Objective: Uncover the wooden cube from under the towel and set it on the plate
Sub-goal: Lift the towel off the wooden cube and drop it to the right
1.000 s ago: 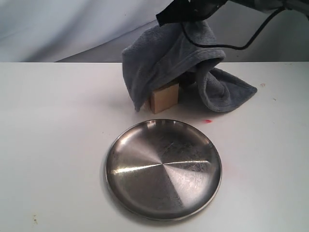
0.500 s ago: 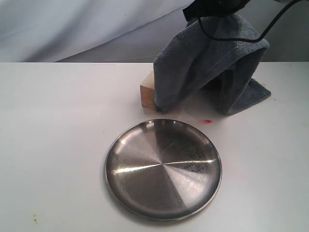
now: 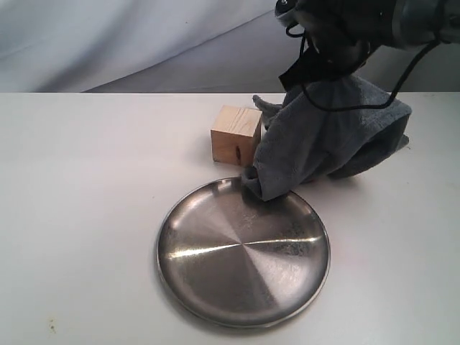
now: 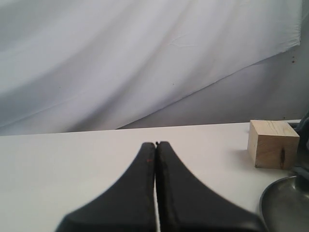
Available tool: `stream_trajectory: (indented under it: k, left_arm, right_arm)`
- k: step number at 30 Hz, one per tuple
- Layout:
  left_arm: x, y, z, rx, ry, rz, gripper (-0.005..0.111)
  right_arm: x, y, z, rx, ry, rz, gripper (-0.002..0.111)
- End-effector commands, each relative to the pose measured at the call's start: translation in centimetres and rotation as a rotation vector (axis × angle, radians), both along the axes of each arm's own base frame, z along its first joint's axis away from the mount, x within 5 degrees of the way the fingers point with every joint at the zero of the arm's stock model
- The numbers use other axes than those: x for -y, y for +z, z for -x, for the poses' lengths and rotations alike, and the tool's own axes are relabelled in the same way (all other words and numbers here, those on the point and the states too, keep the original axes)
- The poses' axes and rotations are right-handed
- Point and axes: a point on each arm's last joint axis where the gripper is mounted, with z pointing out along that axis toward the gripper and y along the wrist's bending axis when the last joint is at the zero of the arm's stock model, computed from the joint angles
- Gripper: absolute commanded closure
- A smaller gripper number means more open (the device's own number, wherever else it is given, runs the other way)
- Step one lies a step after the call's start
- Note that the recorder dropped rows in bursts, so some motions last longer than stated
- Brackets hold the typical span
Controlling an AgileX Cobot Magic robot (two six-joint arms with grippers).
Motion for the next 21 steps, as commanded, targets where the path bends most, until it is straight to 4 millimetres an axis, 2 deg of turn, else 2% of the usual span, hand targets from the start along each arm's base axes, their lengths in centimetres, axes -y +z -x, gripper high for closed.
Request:
stream_trajectory:
  k: [1,5,9,13,21]
  left_arm:
    - [0.0,0.0,0.0,0.01,0.003,0.006,0.107]
    - [0.0,0.0,0.0,0.01,0.003,0.006,0.107]
    - [0.0,0.0,0.0,0.01,0.003,0.006,0.107]
    - [0.0,0.0,0.0,0.01,0.003,0.006,0.107]
    - [0.0,0.0,0.0,0.01,0.003,0.006,0.107]
  right_arm:
    - [1.9,-0.2,-1.1,0.087,-0.094,-0.04,0.108]
    - [4.8,-0.2,-2.3,0.098,-0.19,-0.043,0.108]
    - [6.2,-0.2,-2.9,0.099,-0.22,-0.042,0.108]
    - [6.1,-0.2,-3.1,0.103,-0.203,-0.076,0.108]
    - [4.3,-1.1,-2.8,-0.007,-0.09,-0.234,0.108]
